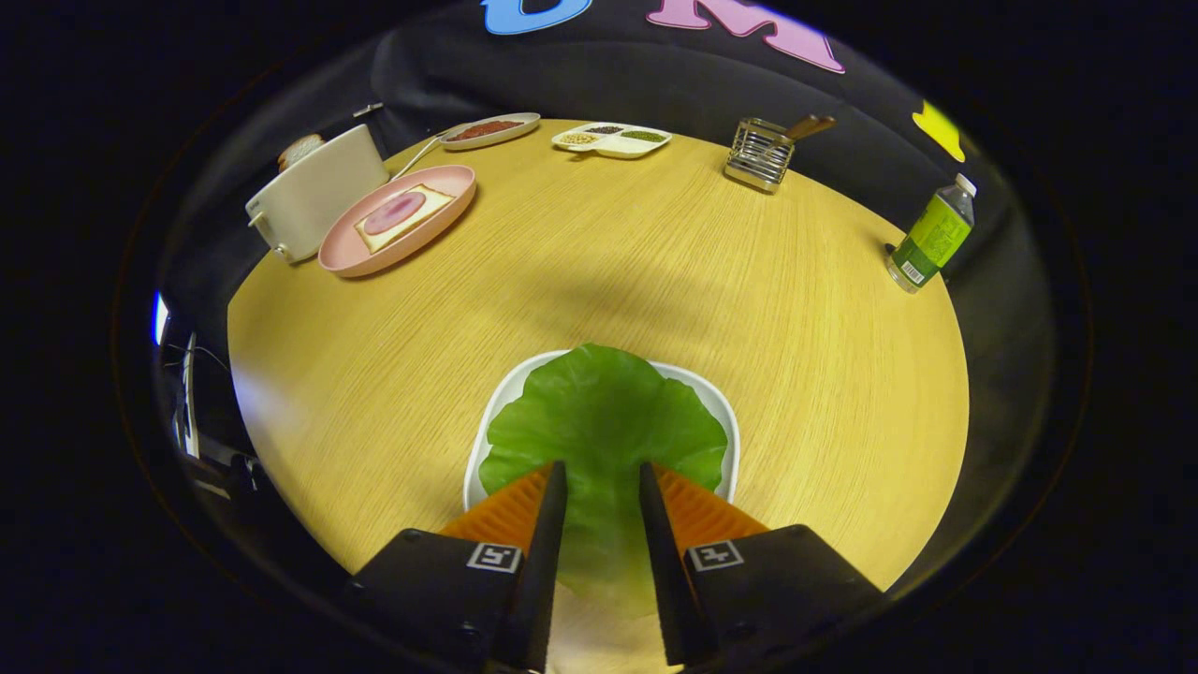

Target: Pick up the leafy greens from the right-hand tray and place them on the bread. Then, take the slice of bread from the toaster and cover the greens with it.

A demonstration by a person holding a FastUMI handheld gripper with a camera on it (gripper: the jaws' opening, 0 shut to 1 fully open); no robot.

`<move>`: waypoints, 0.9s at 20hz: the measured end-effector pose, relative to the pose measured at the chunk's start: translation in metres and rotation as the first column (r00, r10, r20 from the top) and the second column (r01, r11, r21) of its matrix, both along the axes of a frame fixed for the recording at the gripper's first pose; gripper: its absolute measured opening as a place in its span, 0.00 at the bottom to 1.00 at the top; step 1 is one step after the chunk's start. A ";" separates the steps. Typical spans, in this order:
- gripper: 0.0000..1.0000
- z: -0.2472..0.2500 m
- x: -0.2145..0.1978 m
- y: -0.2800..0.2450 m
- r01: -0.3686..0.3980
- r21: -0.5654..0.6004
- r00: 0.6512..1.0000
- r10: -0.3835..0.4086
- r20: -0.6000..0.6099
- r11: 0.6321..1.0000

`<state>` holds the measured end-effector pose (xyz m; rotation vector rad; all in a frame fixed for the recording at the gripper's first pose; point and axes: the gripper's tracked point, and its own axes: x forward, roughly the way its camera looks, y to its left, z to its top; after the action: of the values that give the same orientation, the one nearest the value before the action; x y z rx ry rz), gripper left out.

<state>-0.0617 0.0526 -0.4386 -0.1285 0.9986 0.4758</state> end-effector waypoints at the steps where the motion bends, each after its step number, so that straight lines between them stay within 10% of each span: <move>1: 0.25 0.001 -0.001 0.000 0.011 0.002 1.000 -0.011 -0.001 1.000; 3: 0.07 0.002 -0.001 -0.002 0.019 0.011 1.000 -0.019 0.003 1.000; 18: 0.05 0.166 0.017 0.069 0.009 0.188 0.979 -0.047 0.198 0.982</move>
<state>-0.0443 0.1215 -0.2731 0.0063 0.7520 0.5172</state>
